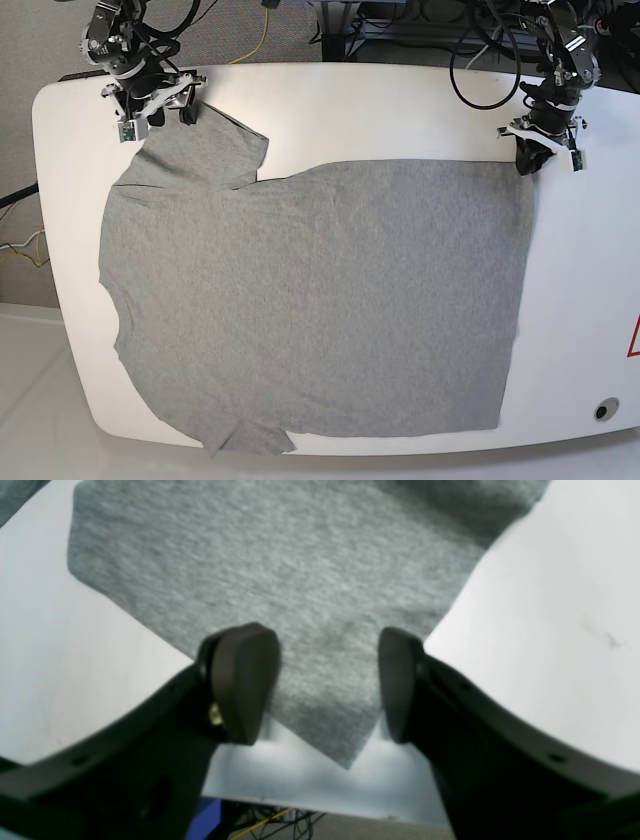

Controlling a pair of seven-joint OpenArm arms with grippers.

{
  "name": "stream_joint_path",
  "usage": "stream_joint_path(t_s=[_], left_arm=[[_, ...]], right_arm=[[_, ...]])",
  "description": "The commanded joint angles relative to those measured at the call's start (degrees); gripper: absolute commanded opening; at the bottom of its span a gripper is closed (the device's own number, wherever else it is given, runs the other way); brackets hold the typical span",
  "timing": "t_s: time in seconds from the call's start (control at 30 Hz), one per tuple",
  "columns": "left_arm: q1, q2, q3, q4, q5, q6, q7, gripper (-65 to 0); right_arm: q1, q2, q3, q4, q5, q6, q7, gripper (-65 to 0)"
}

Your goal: Fold the T-shirt properly

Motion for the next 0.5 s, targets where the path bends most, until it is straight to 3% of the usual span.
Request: stream_joint_path(t_s=[0.0, 0.47], left_arm=[[0.2, -0.5, 0.1, 0.5, 0.1, 0.2, 0.7, -64.4], [0.2, -0.5, 0.1, 0.4, 0.4, 0.4, 0.8, -65.0]], right_arm=[[-0.1, 0.6, 0.1, 1.0, 0.3, -0.6, 0.2, -29.5], [0.3, 0.5, 0.1, 0.3, 0.2, -0.8, 0.2, -29.4]])
